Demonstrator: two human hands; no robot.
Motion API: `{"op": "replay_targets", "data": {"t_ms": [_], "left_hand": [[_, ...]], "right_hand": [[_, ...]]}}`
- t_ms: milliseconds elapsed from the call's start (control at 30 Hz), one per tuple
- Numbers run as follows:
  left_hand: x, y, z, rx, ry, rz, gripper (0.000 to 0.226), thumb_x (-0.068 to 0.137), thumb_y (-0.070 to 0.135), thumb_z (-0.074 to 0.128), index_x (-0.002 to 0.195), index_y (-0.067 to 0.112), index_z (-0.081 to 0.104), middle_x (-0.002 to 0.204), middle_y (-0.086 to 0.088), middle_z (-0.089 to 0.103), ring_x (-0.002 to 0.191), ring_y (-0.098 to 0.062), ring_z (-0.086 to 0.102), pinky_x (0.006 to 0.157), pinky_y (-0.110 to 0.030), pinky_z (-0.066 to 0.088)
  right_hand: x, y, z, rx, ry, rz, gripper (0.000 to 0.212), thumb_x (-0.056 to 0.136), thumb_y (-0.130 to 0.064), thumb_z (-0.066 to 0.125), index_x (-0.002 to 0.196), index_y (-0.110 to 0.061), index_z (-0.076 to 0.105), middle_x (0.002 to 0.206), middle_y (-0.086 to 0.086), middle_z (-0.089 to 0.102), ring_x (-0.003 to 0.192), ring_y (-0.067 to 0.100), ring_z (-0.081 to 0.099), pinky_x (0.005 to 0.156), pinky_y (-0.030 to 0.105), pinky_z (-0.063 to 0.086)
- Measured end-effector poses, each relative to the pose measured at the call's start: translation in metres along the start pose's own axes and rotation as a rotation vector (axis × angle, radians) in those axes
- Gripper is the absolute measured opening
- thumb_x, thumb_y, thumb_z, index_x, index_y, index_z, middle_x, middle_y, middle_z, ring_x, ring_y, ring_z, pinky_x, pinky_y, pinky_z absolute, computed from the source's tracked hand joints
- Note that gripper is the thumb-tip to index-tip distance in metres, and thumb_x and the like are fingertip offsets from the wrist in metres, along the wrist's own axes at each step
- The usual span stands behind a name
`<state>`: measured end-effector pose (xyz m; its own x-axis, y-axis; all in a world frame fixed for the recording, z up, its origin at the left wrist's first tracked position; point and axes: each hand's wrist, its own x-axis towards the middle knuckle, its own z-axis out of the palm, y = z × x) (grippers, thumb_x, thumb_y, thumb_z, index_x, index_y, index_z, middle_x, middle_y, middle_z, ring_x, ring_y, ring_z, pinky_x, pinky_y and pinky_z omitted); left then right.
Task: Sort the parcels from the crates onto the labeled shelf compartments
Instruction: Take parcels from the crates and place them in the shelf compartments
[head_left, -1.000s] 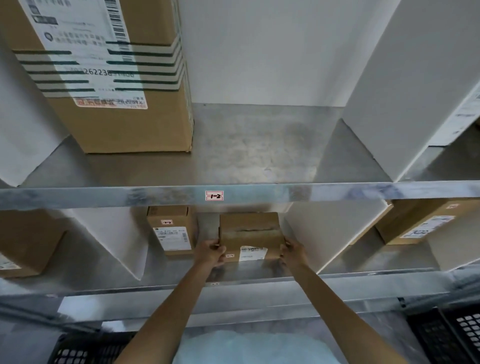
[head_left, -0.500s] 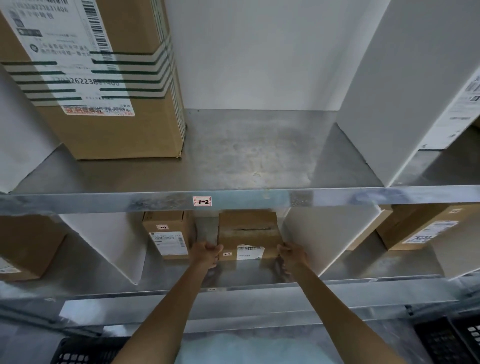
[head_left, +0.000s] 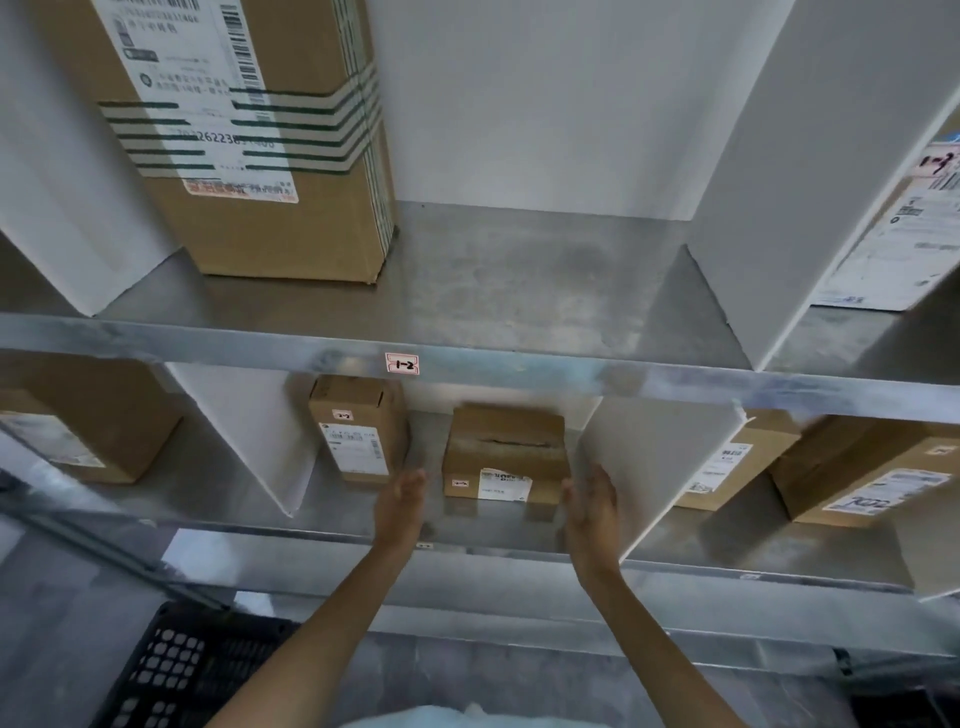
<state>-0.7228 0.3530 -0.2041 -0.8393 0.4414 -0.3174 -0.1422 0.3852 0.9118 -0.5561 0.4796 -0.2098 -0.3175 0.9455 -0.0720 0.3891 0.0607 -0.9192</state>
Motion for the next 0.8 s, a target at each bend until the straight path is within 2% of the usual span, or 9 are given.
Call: {"op": "replay_targets", "data": {"t_ms": [67,133,200,267,400,533,600,733,800], "left_hand": [[-0.004,-0.002,-0.005,-0.037,0.050,0.030,0.026,0.098,0.027,0.045,0.073,0.023,0.050,0.076,0.002,0.050,0.080,-0.019,0.050,0.065,-0.027,0.038],[-0.009,0.000,-0.013,-0.037,0.066,0.063,0.020,0.098,0.024,0.045,0.084,0.020,0.059,0.088,-0.005,0.057,0.088,-0.022,0.053,0.074,-0.031,0.042],[-0.016,-0.001,-0.023,-0.066,0.074,0.120,0.020,0.097,0.023,0.045,0.090,0.023,0.064,0.102,-0.007,0.061,0.097,-0.022,0.056,0.086,-0.034,0.043],[-0.029,-0.002,-0.039,-0.100,0.084,0.173,0.020,0.097,0.023,0.045,0.091,0.028,0.064,0.107,-0.005,0.063,0.100,-0.017,0.056,0.088,-0.030,0.043],[-0.053,-0.013,-0.085,-0.107,0.157,0.203,0.022,0.099,0.020,0.044,0.102,0.009,0.063,0.103,-0.006,0.063,0.092,-0.014,0.058,0.073,-0.007,0.042],[-0.086,-0.039,-0.149,-0.133,0.297,0.169,0.026,0.099,0.021,0.042,0.086,0.024,0.065,0.101,-0.002,0.065,0.094,-0.016,0.059,0.082,-0.025,0.044],[-0.110,-0.056,-0.186,-0.143,0.383,0.153,0.027,0.098,0.022,0.043,0.082,0.029,0.064,0.101,-0.001,0.065,0.096,-0.018,0.059,0.085,-0.031,0.044],[-0.182,-0.091,-0.262,-0.125,0.560,0.156,0.025,0.099,0.020,0.042,0.089,0.019,0.064,0.096,0.003,0.065,0.096,-0.013,0.059,0.084,-0.021,0.043],[-0.224,-0.113,-0.299,-0.125,0.649,0.142,0.025,0.099,0.021,0.042,0.087,0.023,0.064,0.095,0.002,0.066,0.095,-0.013,0.059,0.085,-0.023,0.043]], "right_hand": [[-0.009,-0.006,-0.002,-0.004,-0.055,-0.122,0.046,0.095,-0.025,0.054,0.137,-0.014,0.041,0.134,0.004,0.046,0.120,0.013,0.047,0.100,0.015,0.031],[-0.013,-0.017,-0.004,-0.023,-0.148,-0.263,0.044,0.093,-0.030,0.051,0.135,-0.019,0.044,0.129,-0.003,0.046,0.112,0.004,0.047,0.097,0.013,0.034],[-0.017,-0.024,0.000,-0.140,-0.223,-0.428,0.045,0.092,-0.042,0.044,0.132,-0.021,0.046,0.127,-0.007,0.047,0.115,0.002,0.042,0.099,0.010,0.029],[-0.023,-0.032,0.008,-0.194,-0.290,-0.531,0.041,0.094,-0.039,0.045,0.129,-0.020,0.048,0.125,-0.006,0.049,0.114,-0.002,0.038,0.098,0.003,0.023],[-0.052,-0.051,0.036,-0.151,-0.413,-0.642,0.039,0.093,-0.024,0.056,0.131,-0.018,0.049,0.129,-0.008,0.049,0.119,0.004,0.042,0.102,0.008,0.025],[-0.100,-0.075,0.077,-0.142,-0.618,-0.744,0.040,0.091,-0.033,0.052,0.127,-0.015,0.051,0.126,-0.003,0.052,0.117,0.011,0.046,0.099,0.007,0.028],[-0.131,-0.088,0.100,-0.140,-0.707,-0.815,0.037,0.092,-0.024,0.056,0.126,-0.012,0.052,0.126,-0.002,0.053,0.119,0.013,0.046,0.100,0.004,0.026],[-0.216,-0.110,0.141,-0.111,-0.844,-0.877,0.038,0.092,-0.019,0.058,0.129,-0.013,0.050,0.124,-0.001,0.053,0.118,0.013,0.048,0.098,0.013,0.031],[-0.268,-0.118,0.157,-0.109,-0.918,-0.920,0.042,0.092,-0.017,0.058,0.132,-0.011,0.047,0.123,0.002,0.055,0.116,0.013,0.049,0.096,0.013,0.029]]}}
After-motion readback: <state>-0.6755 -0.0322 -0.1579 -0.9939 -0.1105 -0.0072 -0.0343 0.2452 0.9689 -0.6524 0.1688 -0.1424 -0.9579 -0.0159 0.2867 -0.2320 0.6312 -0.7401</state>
